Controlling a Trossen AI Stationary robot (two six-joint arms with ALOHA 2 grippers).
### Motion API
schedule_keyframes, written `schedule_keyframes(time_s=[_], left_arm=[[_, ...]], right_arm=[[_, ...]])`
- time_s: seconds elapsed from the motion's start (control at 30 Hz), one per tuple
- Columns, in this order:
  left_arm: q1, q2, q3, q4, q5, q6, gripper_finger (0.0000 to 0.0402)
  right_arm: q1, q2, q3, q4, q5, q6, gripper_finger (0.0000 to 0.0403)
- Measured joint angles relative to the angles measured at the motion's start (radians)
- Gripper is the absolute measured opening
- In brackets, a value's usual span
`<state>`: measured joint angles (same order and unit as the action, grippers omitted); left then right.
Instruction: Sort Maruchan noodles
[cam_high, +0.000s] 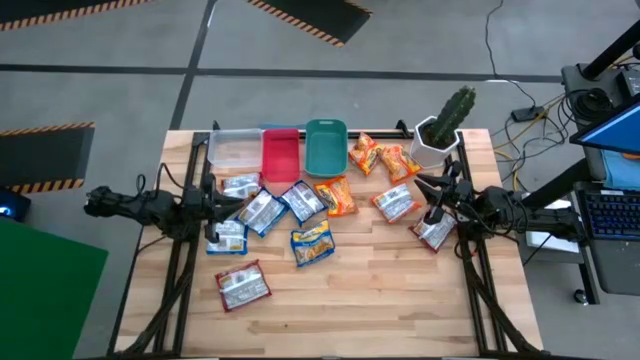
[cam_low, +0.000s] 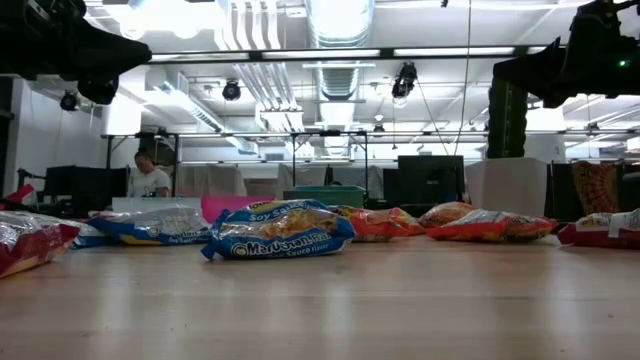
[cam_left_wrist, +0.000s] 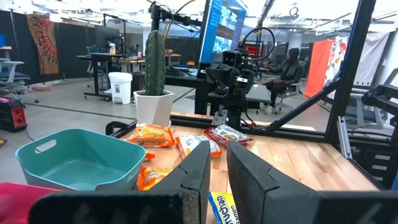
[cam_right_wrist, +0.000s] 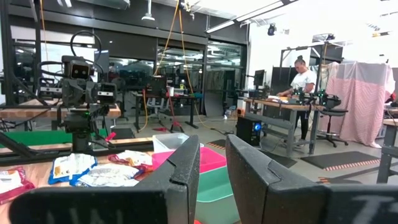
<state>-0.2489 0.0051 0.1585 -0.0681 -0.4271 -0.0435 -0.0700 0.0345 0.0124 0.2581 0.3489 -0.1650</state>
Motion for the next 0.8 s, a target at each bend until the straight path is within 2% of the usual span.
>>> schedule_keyframes(time_s=[0.57, 0.8], left_arm=[[0.0, 0.0, 0.0, 0.01, 0.0, 0.0, 0.0038], [0.0, 0.005, 0.0, 0.25, -0.005, -0.068, 0.0038]], right_arm=[[0.0, 0.0, 0.0, 0.0, 0.0, 0.0, 0.0068], [0.0, 0.0, 0.0, 0.0, 0.0, 0.0, 0.0068]])
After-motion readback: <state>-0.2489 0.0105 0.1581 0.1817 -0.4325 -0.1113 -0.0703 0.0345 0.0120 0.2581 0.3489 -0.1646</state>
